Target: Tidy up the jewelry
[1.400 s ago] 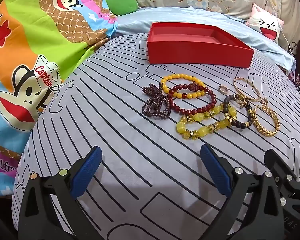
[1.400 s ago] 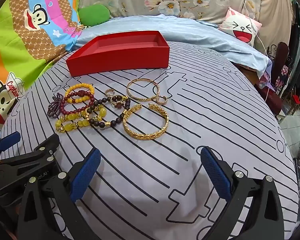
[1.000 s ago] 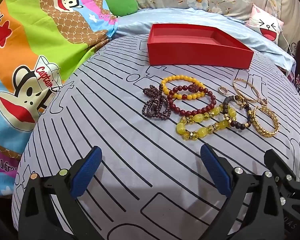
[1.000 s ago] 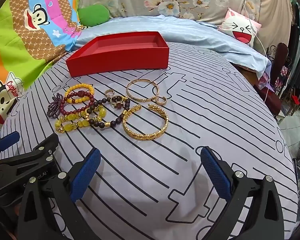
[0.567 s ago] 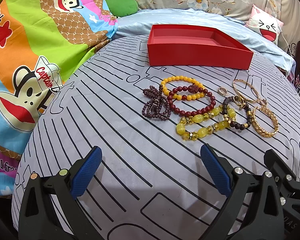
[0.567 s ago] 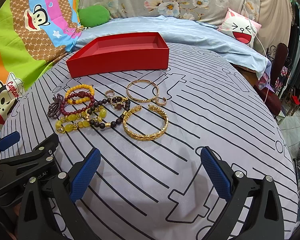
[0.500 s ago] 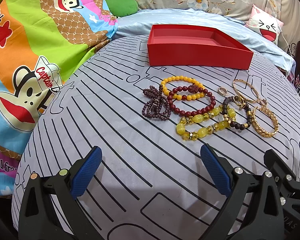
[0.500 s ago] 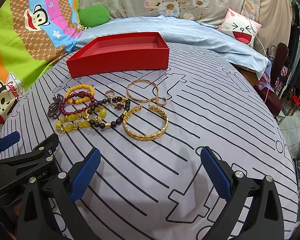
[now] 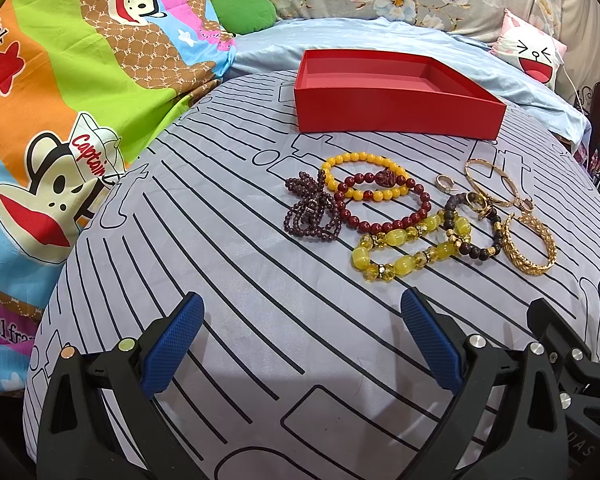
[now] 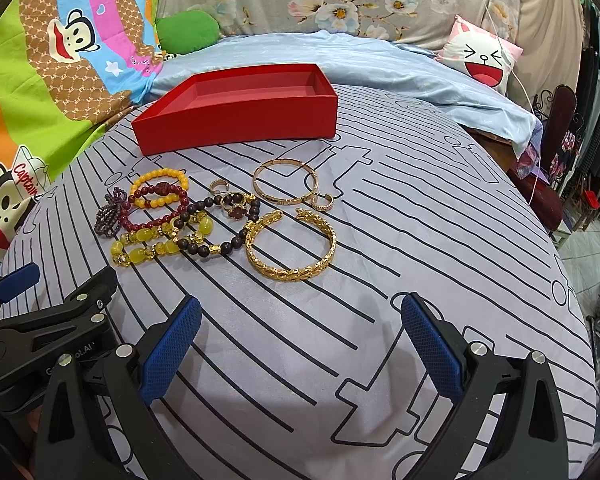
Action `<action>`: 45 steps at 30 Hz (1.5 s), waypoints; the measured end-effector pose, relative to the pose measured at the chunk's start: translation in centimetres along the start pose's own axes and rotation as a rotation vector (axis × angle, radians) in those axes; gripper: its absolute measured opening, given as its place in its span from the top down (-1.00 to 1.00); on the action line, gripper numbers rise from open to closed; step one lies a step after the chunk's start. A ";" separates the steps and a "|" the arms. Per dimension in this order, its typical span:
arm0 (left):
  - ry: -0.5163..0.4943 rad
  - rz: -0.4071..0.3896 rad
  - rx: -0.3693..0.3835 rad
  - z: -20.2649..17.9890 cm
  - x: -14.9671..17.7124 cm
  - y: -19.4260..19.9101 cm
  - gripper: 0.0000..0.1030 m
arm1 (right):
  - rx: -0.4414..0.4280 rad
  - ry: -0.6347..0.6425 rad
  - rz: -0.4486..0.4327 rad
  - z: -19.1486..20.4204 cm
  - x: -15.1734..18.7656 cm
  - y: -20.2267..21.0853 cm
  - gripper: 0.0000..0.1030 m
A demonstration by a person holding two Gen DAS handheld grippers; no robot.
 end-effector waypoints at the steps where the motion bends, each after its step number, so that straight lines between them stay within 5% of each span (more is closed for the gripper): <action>1: 0.000 0.000 0.000 0.0 0.0 0.0 -0.83 | 0.000 0.000 0.000 0.0 0.0 0.0 -0.88; 45: 0.006 -0.015 -0.002 0.1 -0.5 0.3 -0.83 | 0.000 0.000 -0.005 0.0 -0.2 0.1 -0.88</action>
Point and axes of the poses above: each gripper's, at about its wrist camera, not at the fingertips, and y roughly against the way its jaws point, z to its left, x to its underside, the point moved 7 cm from there along -y, roughly the way its jaws point, and after that the axes turned 15 degrees about -z, right-handed, at the moved point
